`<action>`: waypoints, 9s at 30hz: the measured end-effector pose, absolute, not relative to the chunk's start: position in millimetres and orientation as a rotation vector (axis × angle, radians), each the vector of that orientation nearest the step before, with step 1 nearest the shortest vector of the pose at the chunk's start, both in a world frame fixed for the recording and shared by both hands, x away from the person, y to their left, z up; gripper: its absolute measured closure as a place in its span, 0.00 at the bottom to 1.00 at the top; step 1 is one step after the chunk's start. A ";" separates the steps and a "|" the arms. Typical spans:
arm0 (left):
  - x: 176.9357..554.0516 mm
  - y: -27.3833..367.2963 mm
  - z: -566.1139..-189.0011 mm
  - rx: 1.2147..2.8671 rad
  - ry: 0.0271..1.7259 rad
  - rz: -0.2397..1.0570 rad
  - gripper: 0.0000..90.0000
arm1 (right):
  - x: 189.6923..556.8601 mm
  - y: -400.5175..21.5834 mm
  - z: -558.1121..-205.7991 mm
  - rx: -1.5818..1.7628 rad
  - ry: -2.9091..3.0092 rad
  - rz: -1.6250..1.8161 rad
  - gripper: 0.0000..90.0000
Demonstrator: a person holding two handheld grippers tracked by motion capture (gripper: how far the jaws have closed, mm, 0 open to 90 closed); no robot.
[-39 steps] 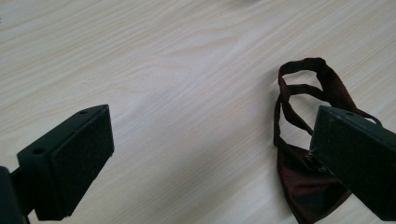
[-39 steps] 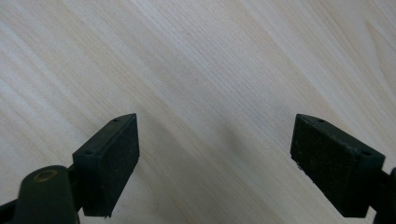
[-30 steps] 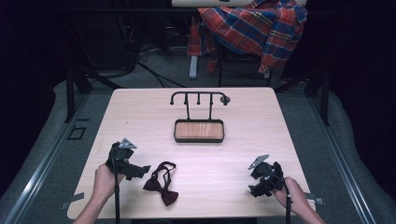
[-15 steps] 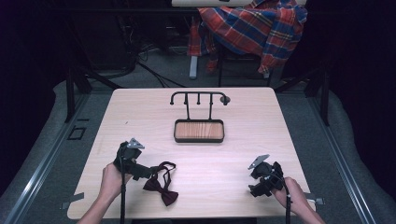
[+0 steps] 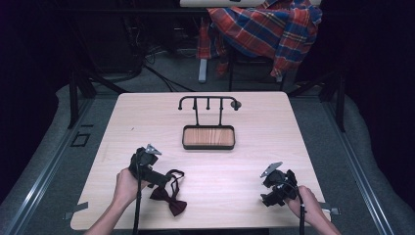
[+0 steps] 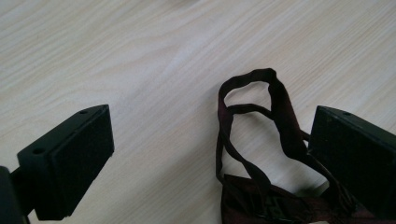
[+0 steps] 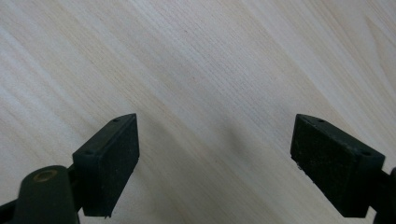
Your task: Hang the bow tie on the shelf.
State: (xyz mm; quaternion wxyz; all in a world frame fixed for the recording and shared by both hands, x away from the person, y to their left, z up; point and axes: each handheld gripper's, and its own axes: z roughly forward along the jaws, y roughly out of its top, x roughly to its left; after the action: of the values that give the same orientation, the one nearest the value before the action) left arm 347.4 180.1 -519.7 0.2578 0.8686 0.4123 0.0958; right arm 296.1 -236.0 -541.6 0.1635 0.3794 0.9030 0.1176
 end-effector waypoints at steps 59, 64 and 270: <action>345.8 143.2 -543.7 2.642 0.932 0.272 0.98 | 294.7 -235.4 -541.1 1.074 2.585 0.337 0.17; 344.9 149.2 -534.9 2.602 0.942 0.287 0.98 | 294.3 -235.3 -540.4 1.068 2.587 0.333 0.17; 482.3 124.5 -422.8 2.288 1.086 0.734 0.97 | 293.6 -234.0 -540.6 1.046 2.593 0.322 0.17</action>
State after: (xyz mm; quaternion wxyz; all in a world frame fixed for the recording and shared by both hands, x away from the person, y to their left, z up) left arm 482.3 124.5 -422.8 0.2496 0.8402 0.3987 0.2697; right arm 293.6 -234.0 -540.6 0.1628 0.3665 0.9091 0.1129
